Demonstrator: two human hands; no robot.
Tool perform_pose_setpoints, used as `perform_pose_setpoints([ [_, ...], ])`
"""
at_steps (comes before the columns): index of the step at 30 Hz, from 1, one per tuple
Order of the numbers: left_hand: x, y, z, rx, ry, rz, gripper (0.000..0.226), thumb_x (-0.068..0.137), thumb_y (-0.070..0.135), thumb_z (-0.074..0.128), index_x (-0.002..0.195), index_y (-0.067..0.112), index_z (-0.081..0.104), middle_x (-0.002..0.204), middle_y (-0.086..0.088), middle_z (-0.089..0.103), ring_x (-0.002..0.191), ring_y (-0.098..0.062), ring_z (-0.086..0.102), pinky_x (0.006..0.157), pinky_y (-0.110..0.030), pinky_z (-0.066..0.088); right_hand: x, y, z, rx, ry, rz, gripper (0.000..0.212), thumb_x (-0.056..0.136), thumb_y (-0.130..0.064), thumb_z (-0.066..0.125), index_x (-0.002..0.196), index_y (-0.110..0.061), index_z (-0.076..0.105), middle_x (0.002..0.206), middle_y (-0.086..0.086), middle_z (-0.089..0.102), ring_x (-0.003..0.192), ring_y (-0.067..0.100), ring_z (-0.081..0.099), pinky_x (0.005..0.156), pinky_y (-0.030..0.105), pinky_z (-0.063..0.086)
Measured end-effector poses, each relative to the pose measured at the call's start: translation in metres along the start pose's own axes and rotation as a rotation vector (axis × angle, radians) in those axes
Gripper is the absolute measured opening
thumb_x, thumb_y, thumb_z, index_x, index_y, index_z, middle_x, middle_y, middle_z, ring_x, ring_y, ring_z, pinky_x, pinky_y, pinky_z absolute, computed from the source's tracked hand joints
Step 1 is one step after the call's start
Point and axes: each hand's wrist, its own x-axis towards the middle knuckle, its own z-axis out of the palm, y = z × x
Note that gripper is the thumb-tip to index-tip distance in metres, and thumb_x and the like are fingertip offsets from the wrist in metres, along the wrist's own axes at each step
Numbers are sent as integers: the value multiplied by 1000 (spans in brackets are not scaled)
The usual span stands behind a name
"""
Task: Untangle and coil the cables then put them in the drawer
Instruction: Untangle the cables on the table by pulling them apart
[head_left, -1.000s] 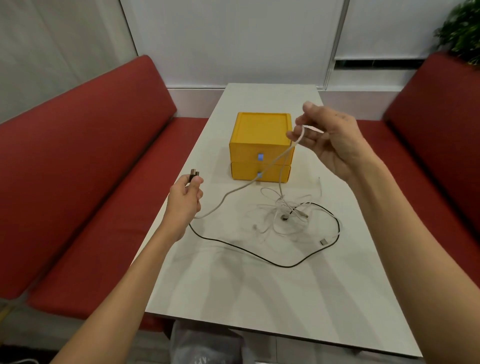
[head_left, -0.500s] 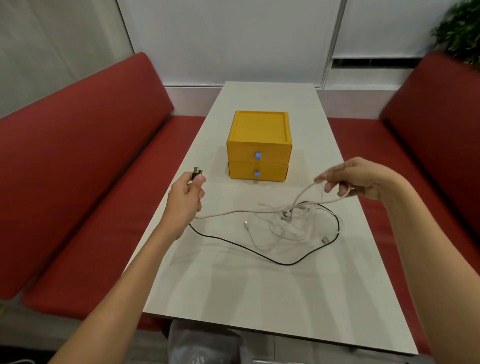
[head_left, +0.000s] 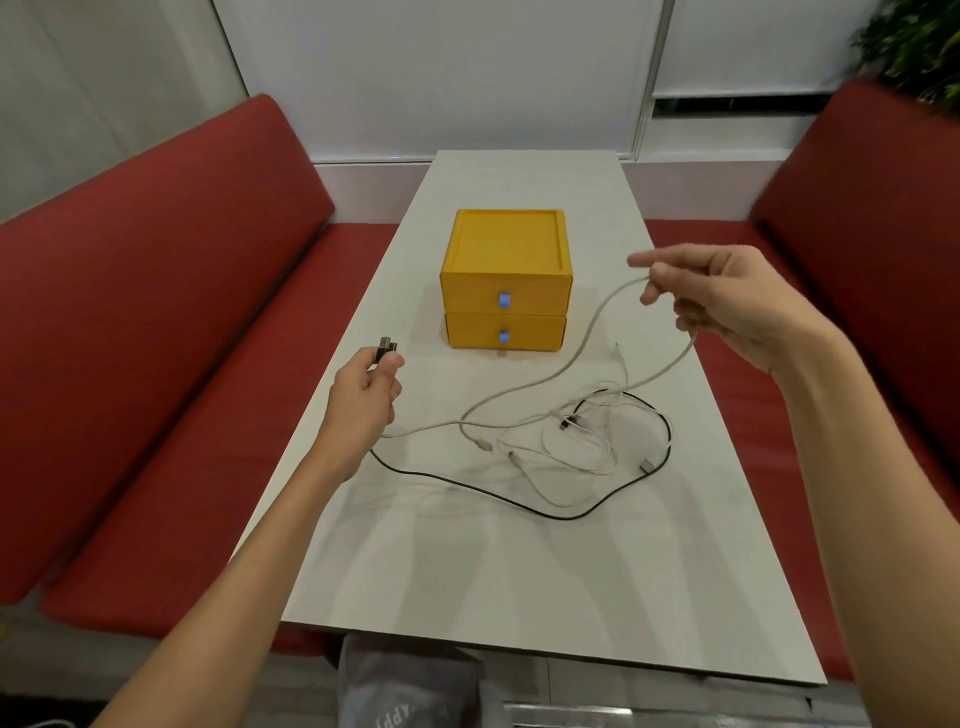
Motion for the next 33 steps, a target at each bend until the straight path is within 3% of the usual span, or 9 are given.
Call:
perform_pose_setpoints([
  [5, -2, 6, 8, -7, -35, 10, 23, 102, 29, 42, 102, 10, 55, 64, 2, 39, 50, -11, 30, 46, -20, 26, 7, 27, -10, -157, 113, 64, 28, 97, -2, 46, 111, -12, 67, 89, 5, 71, 62, 10, 53, 66, 24, 51],
  [11, -3, 15, 19, -28, -62, 30, 24, 102, 29, 42, 103, 9, 56, 65, 0, 38, 51, -11, 30, 42, -15, 27, 12, 63, -24, 306, 278, 109, 38, 94, 7, 38, 104, -14, 69, 88, 3, 63, 62, 7, 48, 66, 25, 50],
  [15, -5, 17, 22, -42, -79, 29, 24, 101, 30, 42, 102, 10, 56, 63, 2, 38, 50, -10, 30, 42, -14, 28, 13, 111, -30, 521, 475, 303, 44, 91, 12, 32, 104, -8, 68, 81, 3, 57, 59, 9, 44, 54, 23, 51],
  [18, -7, 16, 27, -47, -96, 9, 22, 102, 30, 42, 100, 13, 56, 63, 2, 39, 50, -9, 31, 42, -13, 29, 8, 160, -24, 267, 545, 560, 40, 90, 12, 35, 111, -2, 64, 73, 7, 51, 54, 14, 43, 43, 22, 51],
  [21, -9, 15, 31, -46, -119, -9, 20, 101, 29, 43, 97, 15, 56, 63, 2, 42, 49, -8, 33, 43, -14, 31, -3, 199, -18, -187, 382, 742, 33, 85, 6, 40, 108, 1, 64, 69, 12, 50, 51, 20, 44, 47, 26, 43],
  [24, -11, 16, 35, -58, -141, -35, 18, 102, 27, 43, 96, 16, 56, 63, 1, 47, 46, -7, 40, 43, -14, 35, -3, 199, -13, -534, 212, 715, 24, 83, -10, 49, 100, -2, 64, 89, 16, 62, 64, 26, 56, 57, 27, 43],
  [28, -12, 21, 43, -58, -155, -34, 17, 101, 26, 44, 97, 16, 57, 68, 0, 56, 46, -7, 44, 46, -15, 38, 6, 185, 3, -855, 183, 672, 34, 88, -32, 53, 118, -16, 57, 126, 15, 52, 110, 38, 54, 93, 43, 42],
  [31, -14, 26, 49, -59, -159, -28, 18, 100, 27, 46, 97, 16, 60, 69, 3, 59, 47, -7, 40, 46, -14, 36, 6, 183, 16, -913, 208, 649, 29, 90, -27, 54, 115, -14, 60, 121, 13, 57, 111, 37, 54, 98, 45, 36],
  [33, -15, 29, 52, -68, -159, -26, 19, 99, 28, 48, 96, 15, 61, 68, 4, 59, 47, -4, 40, 45, -12, 35, 7, 178, 17, -884, 240, 556, 18, 90, -21, 57, 105, -15, 64, 104, 10, 61, 104, 34, 57, 95, 43, 37],
])
